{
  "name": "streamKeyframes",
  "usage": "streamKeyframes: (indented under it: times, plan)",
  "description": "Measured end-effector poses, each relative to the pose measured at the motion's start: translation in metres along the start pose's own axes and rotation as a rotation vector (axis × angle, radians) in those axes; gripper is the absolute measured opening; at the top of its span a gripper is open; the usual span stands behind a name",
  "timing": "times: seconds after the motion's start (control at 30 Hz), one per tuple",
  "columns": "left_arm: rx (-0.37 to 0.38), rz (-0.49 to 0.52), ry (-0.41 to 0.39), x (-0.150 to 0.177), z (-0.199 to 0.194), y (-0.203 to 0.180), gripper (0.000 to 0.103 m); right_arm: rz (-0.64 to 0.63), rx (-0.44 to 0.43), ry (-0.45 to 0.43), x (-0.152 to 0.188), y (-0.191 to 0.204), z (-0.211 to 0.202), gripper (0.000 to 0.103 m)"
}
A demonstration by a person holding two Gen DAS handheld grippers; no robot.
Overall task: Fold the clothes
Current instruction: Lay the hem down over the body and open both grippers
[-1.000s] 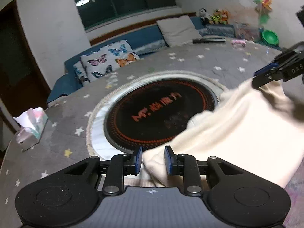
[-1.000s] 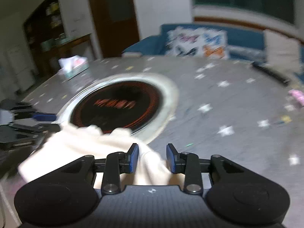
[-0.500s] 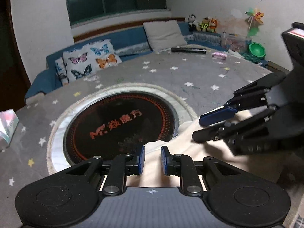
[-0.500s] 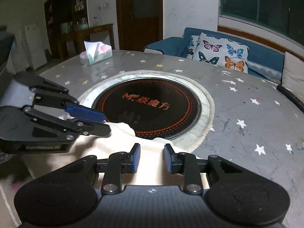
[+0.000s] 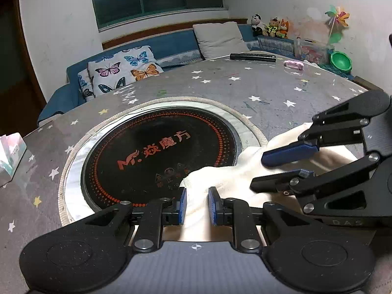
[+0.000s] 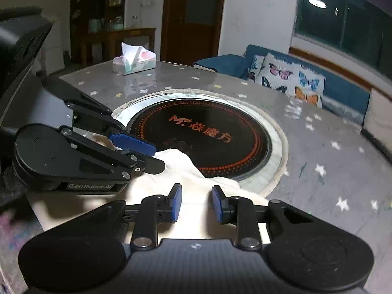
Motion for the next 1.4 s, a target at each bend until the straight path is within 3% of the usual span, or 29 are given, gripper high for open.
streamKeyframes:
  times: [0.17, 0.3, 0.43, 0.63, 0.9, 1.07, 1.23, 1.4]
  plan:
    - [-0.001, -0.008, 0.000, -0.001, -0.001, 0.001, 0.023, -0.027, -0.030, -0.034, -0.006, 0.011, -0.009, 0.026]
    - [-0.016, -0.004, -0.051, -0.001, -0.018, -0.001, 0.022, 0.069, -0.078, -0.003, -0.004, 0.000, -0.004, 0.025]
    - [0.059, 0.042, -0.118, 0.007, -0.052, -0.015, 0.021, 0.133, -0.110, 0.013, -0.007, -0.016, -0.008, 0.025]
    - [0.168, 0.178, -0.112, 0.033, -0.066, -0.055, 0.020, 0.072, -0.125, 0.058, -0.011, -0.011, 0.005, 0.025]
    - [0.194, 0.160, -0.090, 0.045, -0.058, -0.060, 0.020, 0.121, -0.064, 0.062, -0.016, -0.016, 0.036, 0.025]
    - [0.190, 0.065, -0.109, 0.044, -0.070, -0.043, 0.023, 0.147, -0.054, 0.005, -0.020, -0.022, 0.016, 0.025]
    - [0.117, -0.061, -0.092, 0.047, -0.074, -0.008, 0.023, 0.082, -0.058, -0.021, -0.011, -0.011, -0.024, 0.026]
    - [0.068, -0.149, -0.065, 0.058, -0.076, 0.017, 0.023, 0.070, -0.091, -0.027, 0.013, 0.006, -0.052, 0.038]
Point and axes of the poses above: each gripper's, at about its wrist camera, not at the fingertips, and z roughly the way its jaws point, y to its left, x to its underside, the point moved 5 cm from there along z, roughly the way its jaws point
